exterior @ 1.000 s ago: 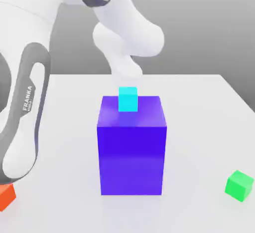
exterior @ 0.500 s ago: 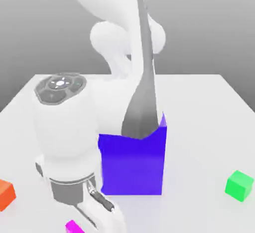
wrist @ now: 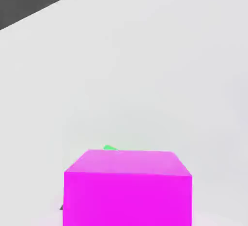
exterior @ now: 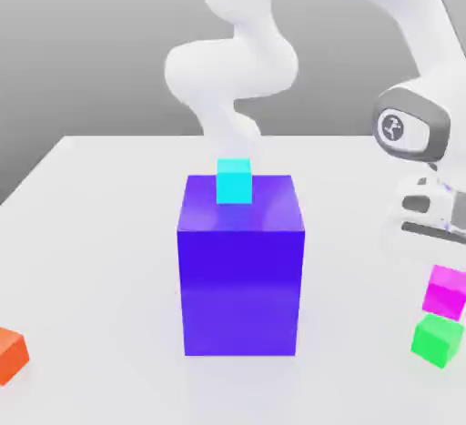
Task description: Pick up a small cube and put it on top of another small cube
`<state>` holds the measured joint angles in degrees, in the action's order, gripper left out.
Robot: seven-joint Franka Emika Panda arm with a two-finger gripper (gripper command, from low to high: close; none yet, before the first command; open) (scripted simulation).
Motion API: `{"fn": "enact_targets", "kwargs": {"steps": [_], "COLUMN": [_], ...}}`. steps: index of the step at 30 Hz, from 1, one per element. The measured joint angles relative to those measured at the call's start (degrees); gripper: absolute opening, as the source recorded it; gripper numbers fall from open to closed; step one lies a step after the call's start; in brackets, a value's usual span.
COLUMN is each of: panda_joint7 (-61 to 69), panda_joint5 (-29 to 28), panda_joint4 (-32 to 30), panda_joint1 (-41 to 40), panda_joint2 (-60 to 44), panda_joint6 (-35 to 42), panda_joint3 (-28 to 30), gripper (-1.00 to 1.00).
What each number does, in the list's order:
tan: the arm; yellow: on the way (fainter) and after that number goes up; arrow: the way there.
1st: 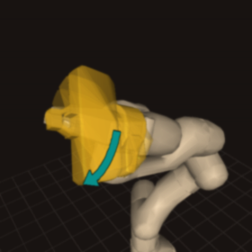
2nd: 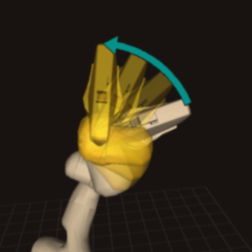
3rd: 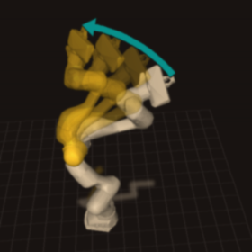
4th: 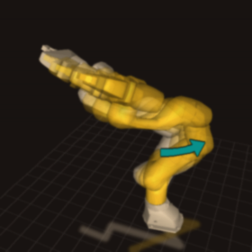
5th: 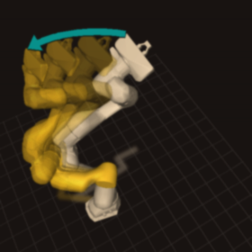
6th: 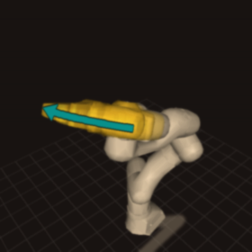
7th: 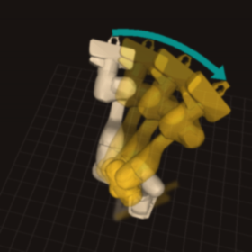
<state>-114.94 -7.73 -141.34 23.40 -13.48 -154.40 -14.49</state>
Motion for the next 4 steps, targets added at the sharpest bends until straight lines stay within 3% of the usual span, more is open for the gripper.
{"fn": "enact_targets", "kwargs": {"steps": [1, 2, 4], "panda_joint7": [-1.0, -1.6, -1.6], "panda_joint5": [-1.2, -2.0, -2.0], "panda_joint4": [0.1, 0.1, 0.1], "panda_joint1": [0.7, 1.2, 1.2], "panda_joint2": [-1.9, -3.2, -3.2], "panda_joint6": [-1.8, -3.0, -3.0], "panda_joint3": [0.8, 1.3, 1.3], "gripper": [-1.00, 1.00, 1.00]}}
